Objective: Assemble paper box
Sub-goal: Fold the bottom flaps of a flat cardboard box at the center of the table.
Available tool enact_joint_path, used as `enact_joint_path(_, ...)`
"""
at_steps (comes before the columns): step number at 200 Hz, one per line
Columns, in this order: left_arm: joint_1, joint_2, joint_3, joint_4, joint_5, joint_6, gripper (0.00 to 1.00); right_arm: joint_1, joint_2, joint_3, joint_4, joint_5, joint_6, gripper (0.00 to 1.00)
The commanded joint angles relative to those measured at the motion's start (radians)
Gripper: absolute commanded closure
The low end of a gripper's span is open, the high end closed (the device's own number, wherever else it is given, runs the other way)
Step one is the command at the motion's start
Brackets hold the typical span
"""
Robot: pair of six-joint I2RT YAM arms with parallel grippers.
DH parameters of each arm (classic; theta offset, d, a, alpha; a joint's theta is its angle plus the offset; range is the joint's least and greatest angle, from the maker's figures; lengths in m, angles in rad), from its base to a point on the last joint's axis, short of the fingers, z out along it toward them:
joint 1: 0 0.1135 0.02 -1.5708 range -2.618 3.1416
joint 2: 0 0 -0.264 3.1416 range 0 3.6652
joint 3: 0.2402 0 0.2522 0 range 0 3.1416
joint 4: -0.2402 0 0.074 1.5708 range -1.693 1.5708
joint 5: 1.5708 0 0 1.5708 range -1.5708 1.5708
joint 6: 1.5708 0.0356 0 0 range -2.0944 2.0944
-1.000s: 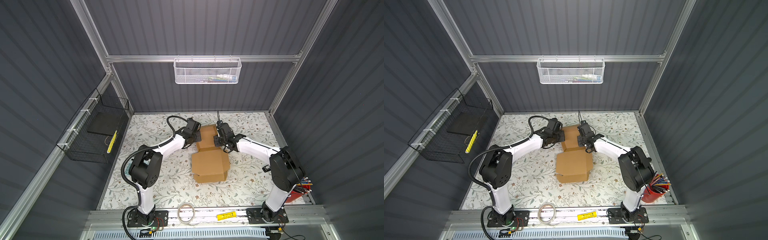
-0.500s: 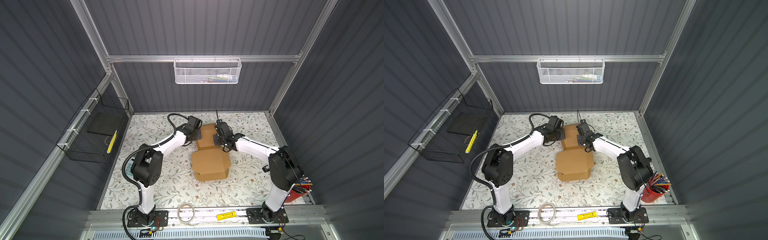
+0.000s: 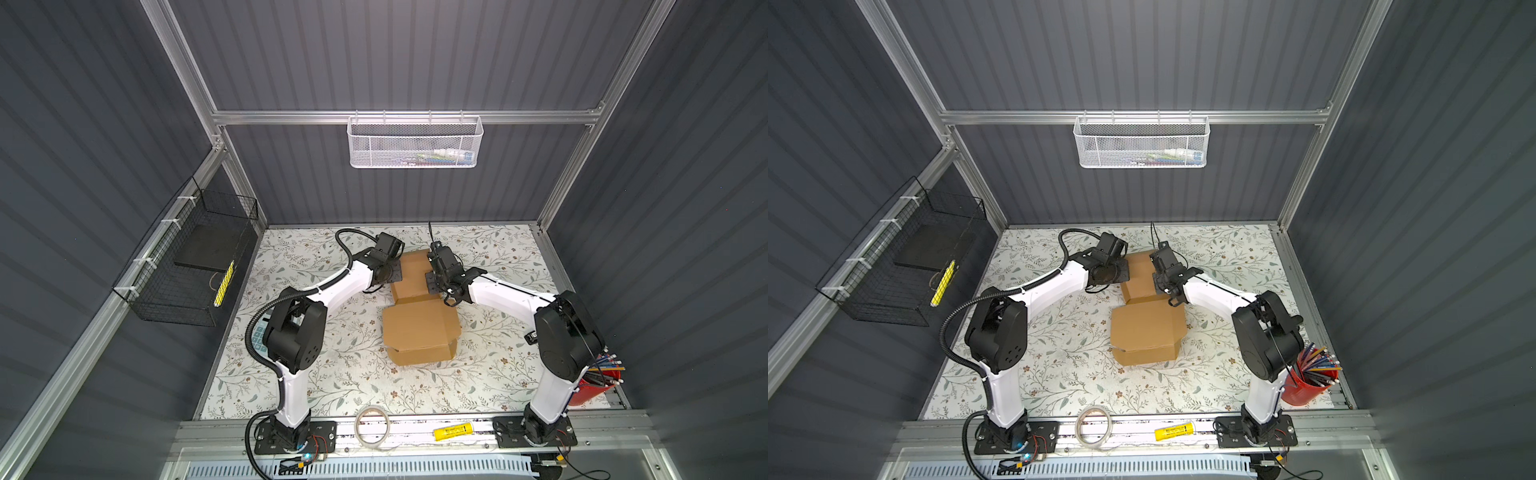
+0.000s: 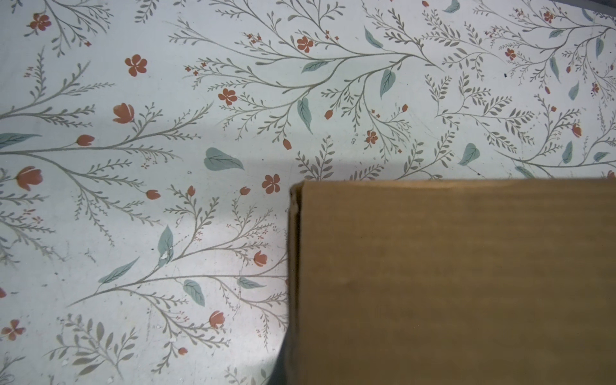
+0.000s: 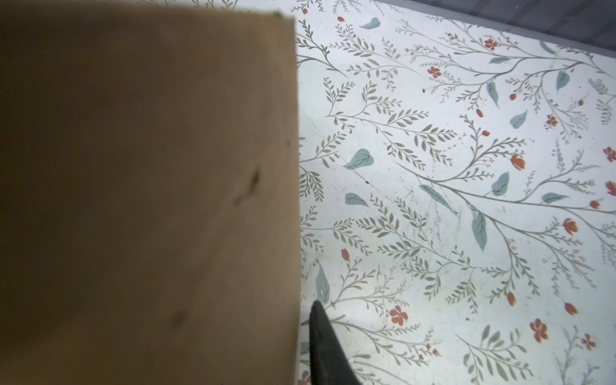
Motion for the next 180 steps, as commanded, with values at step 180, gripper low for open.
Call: enact_joint_path(180, 0.002, 0.077, 0.165, -0.099, 0.032, 0.067, 1.0, 0.036, 0.045, -0.045, -0.103, -0.004, -0.083, 0.87)
